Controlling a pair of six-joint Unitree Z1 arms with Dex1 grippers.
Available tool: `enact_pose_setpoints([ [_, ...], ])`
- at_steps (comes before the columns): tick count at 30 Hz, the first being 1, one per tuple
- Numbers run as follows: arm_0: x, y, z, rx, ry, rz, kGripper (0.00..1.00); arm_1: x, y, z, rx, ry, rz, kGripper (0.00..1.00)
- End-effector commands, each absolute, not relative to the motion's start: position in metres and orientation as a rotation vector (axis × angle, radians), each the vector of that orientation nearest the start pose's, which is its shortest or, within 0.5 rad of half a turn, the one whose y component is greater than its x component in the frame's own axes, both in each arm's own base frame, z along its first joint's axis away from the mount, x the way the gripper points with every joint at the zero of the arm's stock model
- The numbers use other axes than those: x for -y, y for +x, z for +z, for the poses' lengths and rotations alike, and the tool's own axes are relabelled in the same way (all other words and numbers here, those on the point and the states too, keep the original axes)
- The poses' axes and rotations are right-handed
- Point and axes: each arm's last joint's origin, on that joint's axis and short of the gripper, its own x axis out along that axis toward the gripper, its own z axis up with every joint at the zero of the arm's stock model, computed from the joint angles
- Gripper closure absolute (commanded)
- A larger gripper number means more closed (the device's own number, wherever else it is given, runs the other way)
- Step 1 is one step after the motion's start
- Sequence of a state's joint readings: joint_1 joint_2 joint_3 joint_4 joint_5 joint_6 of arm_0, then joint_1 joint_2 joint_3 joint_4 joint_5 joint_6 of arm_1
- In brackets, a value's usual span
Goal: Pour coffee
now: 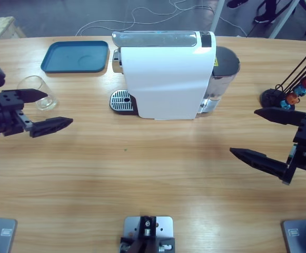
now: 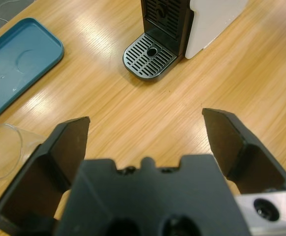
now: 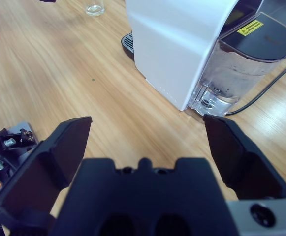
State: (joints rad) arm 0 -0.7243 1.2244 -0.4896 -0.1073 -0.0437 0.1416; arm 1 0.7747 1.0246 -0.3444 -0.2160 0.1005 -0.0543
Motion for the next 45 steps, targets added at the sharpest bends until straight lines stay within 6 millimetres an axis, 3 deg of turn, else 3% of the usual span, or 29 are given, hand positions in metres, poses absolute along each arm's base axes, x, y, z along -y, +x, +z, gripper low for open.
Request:
enact_pose_setpoints([
  [1,0.118,0.128,0.248,-0.589,0.346,-0.794,0.023,-0.093,0.085,0.249,-0.468,-0.213,0.889,0.0],
  [9,0.118,0.127,0.25,-0.583,0.343,-0.794,0.023,-0.094,0.086,0.249,-0.471,-0.214,0.889,0.0],
  [12,0.117,0.127,0.261,-0.564,0.299,-0.778,0.018,-0.093,0.085,0.25,-0.459,-0.21,0.89,0.0],
  [14,0.12,0.13,0.292,-0.565,0.226,-0.758,0.018,-0.093,0.085,0.251,-0.455,-0.208,0.89,0.0],
  [17,0.134,0.143,0.355,-0.648,0.107,-0.762,0.023,-0.093,0.085,0.252,-0.454,-0.208,0.89,0.0],
  [20,0.147,0.177,0.385,-0.709,-0.206,-0.757,0.184,-0.094,0.085,0.252,-0.455,-0.208,0.89,0.0],
  [24,0.152,0.226,0.37,-0.876,-0.635,-0.692,0.199,-0.093,0.085,0.253,-0.444,-0.205,0.891,0.0],
  [30,0.17,0.256,0.342,-1.021,-0.89,-0.604,0.202,-0.087,0.079,0.256,-0.41,-0.193,0.891,0.0],
  [34,0.187,0.277,0.339,-1.025,-0.964,-0.715,0.202,-0.085,0.077,0.257,-0.395,-0.188,0.891,0.0],
  [35,0.191,0.281,0.337,-1.04,-0.977,-0.748,0.234,-0.085,0.077,0.257,-0.395,-0.188,0.891,0.0],
  [37,0.193,0.283,0.33,-1.061,-0.989,-0.764,0.448,-0.085,0.077,0.257,-0.394,-0.188,0.89,0.0],
  [38,0.193,0.283,0.326,-1.069,-0.989,-0.757,0.478,-0.084,0.077,0.257,-0.393,-0.187,0.89,0.0],
  [45,0.182,0.27,0.304,-1.118,-0.99,-0.692,0.474,-0.084,0.076,0.257,-0.391,-0.187,0.89,0.0],
])
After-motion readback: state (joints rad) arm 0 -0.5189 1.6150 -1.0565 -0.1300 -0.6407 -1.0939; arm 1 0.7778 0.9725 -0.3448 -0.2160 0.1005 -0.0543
